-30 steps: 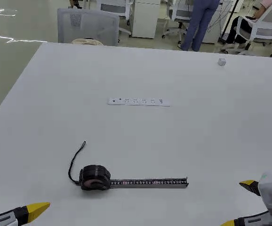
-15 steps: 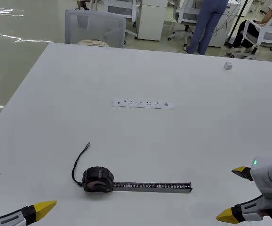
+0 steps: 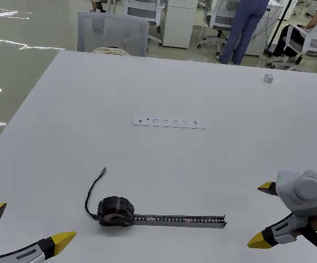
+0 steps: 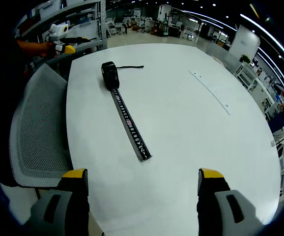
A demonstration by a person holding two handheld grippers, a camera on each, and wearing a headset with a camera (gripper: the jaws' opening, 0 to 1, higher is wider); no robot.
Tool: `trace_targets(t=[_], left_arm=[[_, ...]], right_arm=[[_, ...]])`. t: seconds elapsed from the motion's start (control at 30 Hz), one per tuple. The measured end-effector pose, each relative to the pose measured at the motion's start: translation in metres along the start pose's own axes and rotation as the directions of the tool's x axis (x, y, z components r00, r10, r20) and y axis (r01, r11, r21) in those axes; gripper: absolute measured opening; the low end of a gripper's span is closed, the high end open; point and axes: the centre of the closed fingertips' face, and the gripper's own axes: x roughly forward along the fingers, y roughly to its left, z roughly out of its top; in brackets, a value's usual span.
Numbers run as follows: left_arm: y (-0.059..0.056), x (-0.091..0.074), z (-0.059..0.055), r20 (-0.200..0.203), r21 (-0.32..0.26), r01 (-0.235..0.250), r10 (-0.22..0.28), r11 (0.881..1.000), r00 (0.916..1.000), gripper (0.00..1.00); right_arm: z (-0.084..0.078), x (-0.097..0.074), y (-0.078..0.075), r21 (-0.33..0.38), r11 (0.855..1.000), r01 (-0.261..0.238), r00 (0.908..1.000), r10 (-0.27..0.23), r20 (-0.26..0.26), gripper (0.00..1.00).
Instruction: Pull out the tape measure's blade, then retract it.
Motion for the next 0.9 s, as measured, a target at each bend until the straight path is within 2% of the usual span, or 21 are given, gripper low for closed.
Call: trace_targets(t=[0.17, 0.5, 0.67, 0.8, 0.9], left_arm=[[-0.01, 0.004, 0.0, -0.003, 0.009, 0.014, -0.014, 1.0, 0.9999, 1.0], [-0.021, 0.018, -0.001, -0.018, 0.012, -0.016, 0.016, 1.0, 0.9997, 1.0], [-0.025, 0.024, 0.001, -0.008, 0.015, -0.034, 0.034, 0.999, 0.9994, 1.0], [-0.03, 0.03, 0.001, -0.004, 0.017, -0.044, 0.044, 0.999, 0.999, 1.0], [-0.034, 0.034, 0.0, -0.001, 0.017, -0.05, 0.05, 0.999, 0.9988, 1.0]], right_arm=[[0.005, 0.007, -0.004, -0.041, 0.999, -0.026, 0.9995, 0.025, -0.017, 0.94], [0.012, 0.022, -0.011, -0.131, 0.989, -0.072, 0.9957, 0.064, -0.067, 0.88], [0.008, 0.032, -0.008, -0.2, 0.973, -0.115, 0.9888, 0.093, -0.116, 0.85], [0.006, 0.04, -0.005, -0.258, 0.953, -0.156, 0.9812, 0.119, -0.152, 0.82], [0.006, 0.046, -0.003, -0.283, 0.943, -0.174, 0.978, 0.132, -0.162, 0.77]])
